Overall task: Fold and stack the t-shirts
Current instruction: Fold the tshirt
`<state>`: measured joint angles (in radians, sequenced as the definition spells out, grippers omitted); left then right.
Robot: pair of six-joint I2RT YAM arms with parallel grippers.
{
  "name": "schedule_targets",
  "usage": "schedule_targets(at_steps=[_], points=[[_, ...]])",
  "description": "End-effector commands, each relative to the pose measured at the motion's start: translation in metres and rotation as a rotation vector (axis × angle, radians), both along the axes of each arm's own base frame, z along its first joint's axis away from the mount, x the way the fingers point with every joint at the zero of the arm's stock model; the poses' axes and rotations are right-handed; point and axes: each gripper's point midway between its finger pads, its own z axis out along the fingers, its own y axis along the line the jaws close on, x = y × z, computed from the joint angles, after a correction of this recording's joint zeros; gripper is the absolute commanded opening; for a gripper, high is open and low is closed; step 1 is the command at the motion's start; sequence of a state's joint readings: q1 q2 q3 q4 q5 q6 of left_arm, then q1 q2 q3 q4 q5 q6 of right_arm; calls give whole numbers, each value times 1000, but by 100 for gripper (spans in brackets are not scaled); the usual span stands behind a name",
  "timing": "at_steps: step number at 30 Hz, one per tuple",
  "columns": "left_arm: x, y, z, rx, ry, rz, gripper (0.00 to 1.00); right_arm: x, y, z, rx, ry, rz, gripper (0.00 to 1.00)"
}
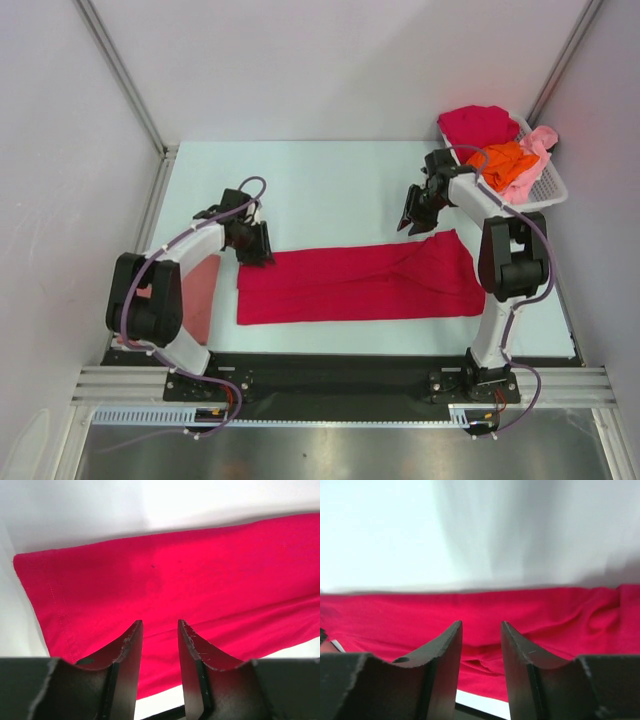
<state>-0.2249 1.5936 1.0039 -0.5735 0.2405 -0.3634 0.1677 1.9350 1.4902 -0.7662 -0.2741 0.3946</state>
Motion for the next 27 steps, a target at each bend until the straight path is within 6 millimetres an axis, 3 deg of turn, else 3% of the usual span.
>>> schedule_targets(at_steps=[1, 5, 8, 12, 20, 24, 27], points=[[-1, -3, -5, -15, 6, -32, 39, 10, -3, 10, -15, -1, 32, 41], [0, -4, -6, -17, 7, -44, 40, -4, -19, 14, -48, 3, 28, 41], [1, -4, -3, -11, -1, -61, 41, -21, -45, 24, -60, -8, -26, 44], [4, -5, -2, -18, -5, -72, 42, -34, -97, 36, -24, -67, -156, 50], [10, -16, -1, -67, 10, -101, 41, -81, -123, 35, -2, 8, -198, 59], [10, -27, 5, -129, 13, -133, 44, -100, -116, 23, 21, 82, -180, 56], [13, -36, 14, -170, -7, -161, 48, -115, -122, 13, -22, 142, -207, 52]])
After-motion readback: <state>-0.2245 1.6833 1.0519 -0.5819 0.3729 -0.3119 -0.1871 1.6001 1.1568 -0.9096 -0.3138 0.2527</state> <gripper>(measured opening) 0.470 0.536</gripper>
